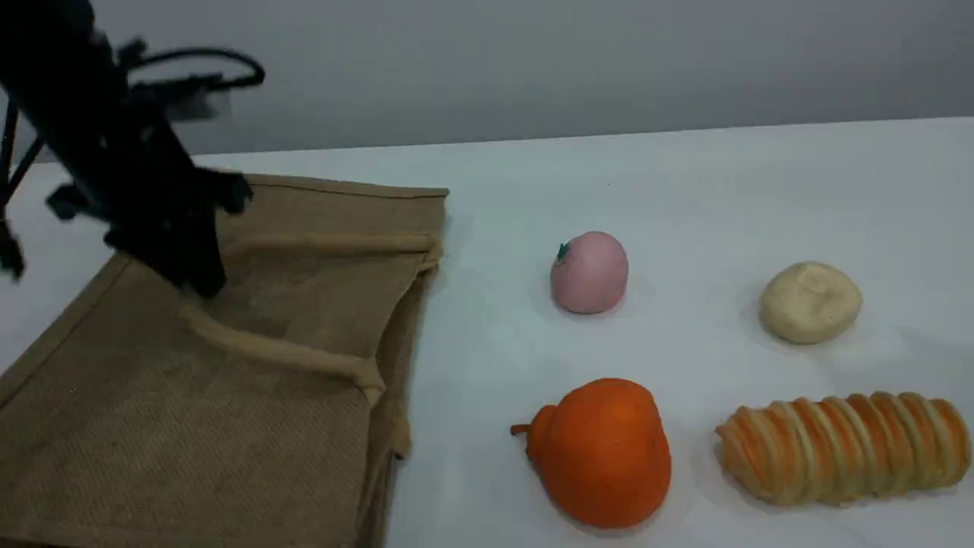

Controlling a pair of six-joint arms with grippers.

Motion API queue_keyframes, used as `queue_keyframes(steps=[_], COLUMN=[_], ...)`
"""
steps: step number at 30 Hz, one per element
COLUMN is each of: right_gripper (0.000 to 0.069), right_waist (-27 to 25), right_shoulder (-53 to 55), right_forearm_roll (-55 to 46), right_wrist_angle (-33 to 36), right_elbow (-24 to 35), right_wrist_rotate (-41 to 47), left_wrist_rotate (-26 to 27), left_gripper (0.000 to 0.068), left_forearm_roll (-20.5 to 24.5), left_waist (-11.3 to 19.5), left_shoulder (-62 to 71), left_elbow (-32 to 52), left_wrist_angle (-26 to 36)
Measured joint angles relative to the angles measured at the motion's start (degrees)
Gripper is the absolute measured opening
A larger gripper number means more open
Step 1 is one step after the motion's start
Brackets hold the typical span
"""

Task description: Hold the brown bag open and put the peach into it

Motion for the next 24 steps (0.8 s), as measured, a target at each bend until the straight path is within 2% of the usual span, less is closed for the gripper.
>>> queue_keyframes(steps=[7, 10, 14, 17, 24], right_gripper=[0.0528, 0.0528, 0.0528, 0.0528, 0.0528], right_waist=[0.0, 0.0, 0.0, 0.0, 0.0], right_shoulder=[0.0, 0.1, 0.2, 1.1, 7.4], right_forearm_roll=[2.4, 2.6, 2.8, 3.0, 4.1], right_wrist_angle=[2.3, 3.3, 3.6, 3.7, 5.6], right_elbow=[0.0, 0.0, 0.0, 0.0, 0.0], right_wrist_rotate=[0.0, -0.1, -0.1, -0.2, -2.0], left_wrist_rotate=[5.2, 6.3, 7.2, 9.3, 20.9], left_gripper=[0.0092, 0.0092, 0.0092, 0.0092, 0.0092], left_forearm_roll=[0.0, -0.2, -0.6, -3.1, -12.7], left_waist=[0.0, 0.0, 0.0, 0.0, 0.0], left_shoulder=[0.0, 0.0, -0.1, -0.1, -0.1], left_elbow=[-14.0, -19.7, -26.2, -29.2, -32.4], left_wrist_angle=[16.7, 21.2, 21.7, 21.7, 21.6])
